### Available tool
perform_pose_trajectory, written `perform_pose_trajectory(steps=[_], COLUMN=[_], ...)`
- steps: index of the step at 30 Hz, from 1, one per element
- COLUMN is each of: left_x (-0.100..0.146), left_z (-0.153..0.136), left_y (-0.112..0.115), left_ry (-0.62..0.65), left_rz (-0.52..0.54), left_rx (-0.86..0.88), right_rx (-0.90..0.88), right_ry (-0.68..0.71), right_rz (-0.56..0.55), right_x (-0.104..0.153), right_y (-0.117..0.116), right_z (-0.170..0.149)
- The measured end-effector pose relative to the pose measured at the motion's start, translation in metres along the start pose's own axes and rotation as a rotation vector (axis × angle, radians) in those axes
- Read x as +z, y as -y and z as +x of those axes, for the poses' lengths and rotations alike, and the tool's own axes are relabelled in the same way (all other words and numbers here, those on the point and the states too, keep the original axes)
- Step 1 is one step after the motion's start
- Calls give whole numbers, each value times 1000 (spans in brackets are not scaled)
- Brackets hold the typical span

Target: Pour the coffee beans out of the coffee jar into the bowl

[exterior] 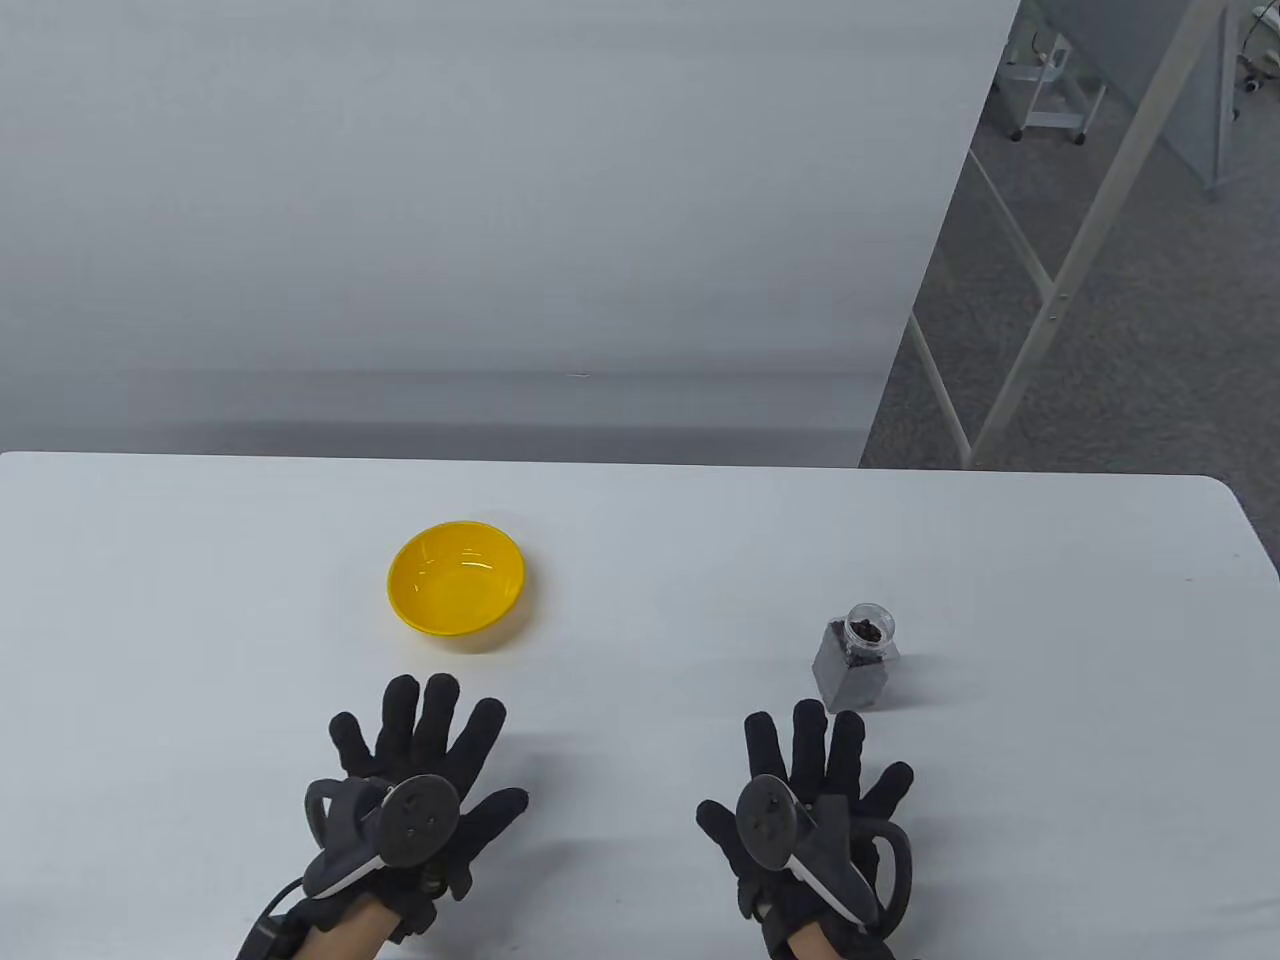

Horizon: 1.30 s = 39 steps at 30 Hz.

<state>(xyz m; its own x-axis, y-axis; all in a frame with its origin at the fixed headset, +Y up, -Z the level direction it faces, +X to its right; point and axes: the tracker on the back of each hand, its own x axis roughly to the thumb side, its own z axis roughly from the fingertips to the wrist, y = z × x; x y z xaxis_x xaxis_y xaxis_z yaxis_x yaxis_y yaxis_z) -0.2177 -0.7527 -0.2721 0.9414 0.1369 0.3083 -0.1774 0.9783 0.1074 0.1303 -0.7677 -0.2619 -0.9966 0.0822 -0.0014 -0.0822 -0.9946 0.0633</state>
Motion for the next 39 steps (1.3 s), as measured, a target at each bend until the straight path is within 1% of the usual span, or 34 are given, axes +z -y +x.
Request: perform_pose_trajectory(steps=[2, 5, 8, 19, 30, 39], left_x=[0, 1, 0, 2, 1, 1], left_z=[-4, -9, -11, -25, -28, -31], left_y=[2, 4, 2, 1, 1, 0], left_ry=[-17, -41, -42, -74, -90, -106], left_rz=[-19, -30, -16, -2, -12, 0], left_rx=[-16, 25, -5, 7, 10, 19], right_rx=[11, 35, 18, 23, 33, -49], right_ry=[-13, -19, -19, -39, -38, -47], right_rz=[-1, 2, 12, 39, 61, 34], right_x=[-1, -1, -2, -4, -4, -6], right_y=[-2, -6, -8, -12, -15, -6], right_z=[0, -1, -5, -9, -11, -15])
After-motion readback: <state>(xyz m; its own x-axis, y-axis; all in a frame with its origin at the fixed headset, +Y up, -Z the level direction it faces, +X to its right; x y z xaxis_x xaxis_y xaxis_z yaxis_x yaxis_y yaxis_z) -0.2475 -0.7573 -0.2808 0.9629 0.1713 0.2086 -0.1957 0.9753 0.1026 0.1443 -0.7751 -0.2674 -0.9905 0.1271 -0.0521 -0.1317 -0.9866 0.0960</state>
